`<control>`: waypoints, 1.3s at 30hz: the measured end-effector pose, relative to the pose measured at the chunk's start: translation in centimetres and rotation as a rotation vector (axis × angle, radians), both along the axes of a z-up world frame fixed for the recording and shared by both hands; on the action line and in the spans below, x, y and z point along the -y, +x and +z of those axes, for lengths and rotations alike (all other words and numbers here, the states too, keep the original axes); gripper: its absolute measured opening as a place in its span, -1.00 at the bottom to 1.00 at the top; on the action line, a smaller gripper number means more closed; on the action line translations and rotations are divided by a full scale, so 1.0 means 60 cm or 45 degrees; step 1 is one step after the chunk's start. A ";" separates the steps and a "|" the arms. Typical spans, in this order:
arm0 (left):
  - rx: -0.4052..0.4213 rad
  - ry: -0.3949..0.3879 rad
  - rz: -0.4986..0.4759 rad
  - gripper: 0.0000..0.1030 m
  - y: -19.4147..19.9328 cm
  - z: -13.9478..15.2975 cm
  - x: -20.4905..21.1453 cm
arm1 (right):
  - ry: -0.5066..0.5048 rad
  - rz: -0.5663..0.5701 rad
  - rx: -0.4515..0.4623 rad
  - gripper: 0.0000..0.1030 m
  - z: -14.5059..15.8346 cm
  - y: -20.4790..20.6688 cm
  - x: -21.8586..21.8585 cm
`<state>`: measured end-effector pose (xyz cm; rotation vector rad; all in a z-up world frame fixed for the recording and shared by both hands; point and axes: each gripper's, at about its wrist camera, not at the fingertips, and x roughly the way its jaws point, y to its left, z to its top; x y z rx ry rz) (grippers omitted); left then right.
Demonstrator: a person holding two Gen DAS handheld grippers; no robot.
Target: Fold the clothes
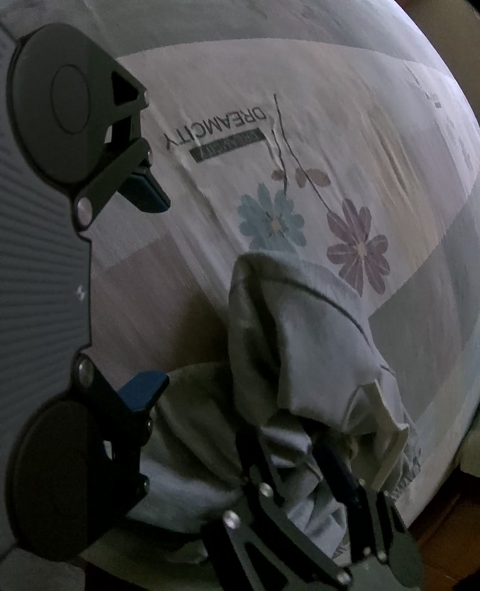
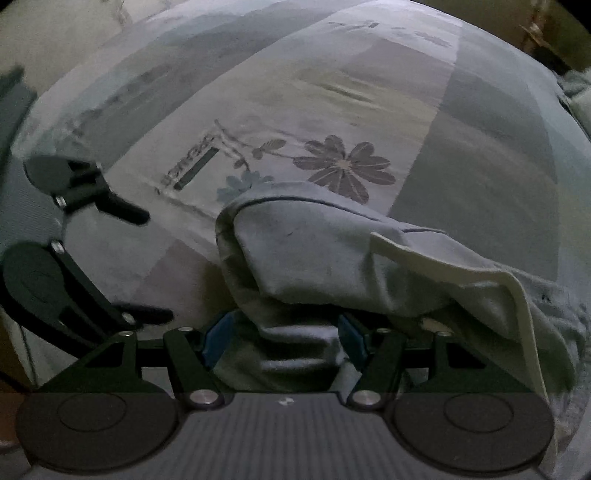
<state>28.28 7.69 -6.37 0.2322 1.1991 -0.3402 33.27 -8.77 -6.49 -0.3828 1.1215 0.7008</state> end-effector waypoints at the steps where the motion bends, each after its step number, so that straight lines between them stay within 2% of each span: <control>1: 0.001 0.002 0.004 0.80 -0.001 0.000 -0.005 | -0.042 0.019 0.014 0.32 -0.012 0.000 -0.005; 3: 0.003 0.006 0.016 0.80 -0.005 -0.001 -0.016 | -0.128 0.064 0.039 0.30 -0.032 -0.001 -0.014; 5: 0.004 0.007 0.032 0.80 -0.008 -0.002 -0.027 | -0.187 0.120 0.049 0.05 -0.046 -0.004 -0.021; 7: 0.005 0.009 0.049 0.80 -0.011 -0.003 -0.038 | -0.209 0.147 0.030 -0.32 -0.052 -0.007 -0.026; 10: 0.005 0.004 0.071 0.80 -0.014 -0.004 -0.053 | -0.143 0.120 -0.028 -0.66 -0.046 -0.005 -0.032; 18: 0.034 0.015 0.113 0.80 -0.016 0.007 -0.100 | 0.110 0.009 -0.245 -0.70 -0.031 0.008 -0.076; 26: 0.040 0.054 0.199 0.80 -0.021 0.007 -0.168 | 0.383 -0.089 -0.394 -0.71 -0.015 0.045 -0.145; 34: 0.045 0.067 0.274 0.80 -0.025 0.016 -0.228 | 0.625 -0.045 -0.279 -0.71 0.069 0.112 -0.250; 39: 0.057 0.062 0.326 0.80 -0.022 0.024 -0.250 | 0.758 -0.100 -0.201 -0.67 0.106 0.159 -0.270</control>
